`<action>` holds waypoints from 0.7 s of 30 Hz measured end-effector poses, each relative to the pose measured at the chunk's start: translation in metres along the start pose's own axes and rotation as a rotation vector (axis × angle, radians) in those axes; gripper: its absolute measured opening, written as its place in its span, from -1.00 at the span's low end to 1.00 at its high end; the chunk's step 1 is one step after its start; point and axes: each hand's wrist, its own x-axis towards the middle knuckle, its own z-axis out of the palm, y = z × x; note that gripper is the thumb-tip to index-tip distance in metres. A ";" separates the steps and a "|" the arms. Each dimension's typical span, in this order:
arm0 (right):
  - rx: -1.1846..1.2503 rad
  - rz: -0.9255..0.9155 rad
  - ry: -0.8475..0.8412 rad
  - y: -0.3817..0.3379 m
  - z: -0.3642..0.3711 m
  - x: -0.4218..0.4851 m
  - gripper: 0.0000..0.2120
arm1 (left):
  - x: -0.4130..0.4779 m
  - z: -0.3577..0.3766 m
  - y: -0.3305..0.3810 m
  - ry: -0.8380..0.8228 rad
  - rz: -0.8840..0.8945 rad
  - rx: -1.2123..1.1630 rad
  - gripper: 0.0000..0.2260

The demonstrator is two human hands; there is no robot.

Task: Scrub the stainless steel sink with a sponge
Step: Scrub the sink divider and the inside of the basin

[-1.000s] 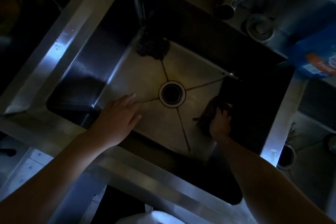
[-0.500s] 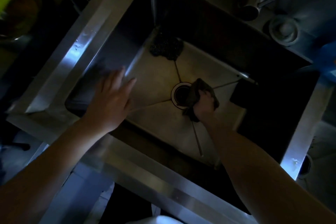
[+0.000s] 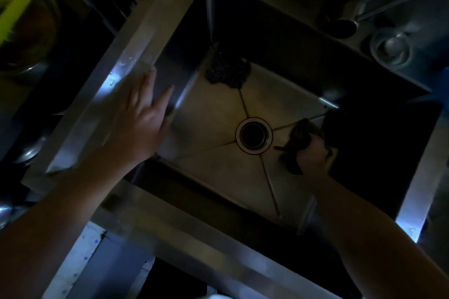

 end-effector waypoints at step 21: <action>-0.494 -0.771 -0.363 -0.132 0.028 0.045 -0.49 | 0.055 -0.016 -0.054 0.060 0.205 -0.058 -0.50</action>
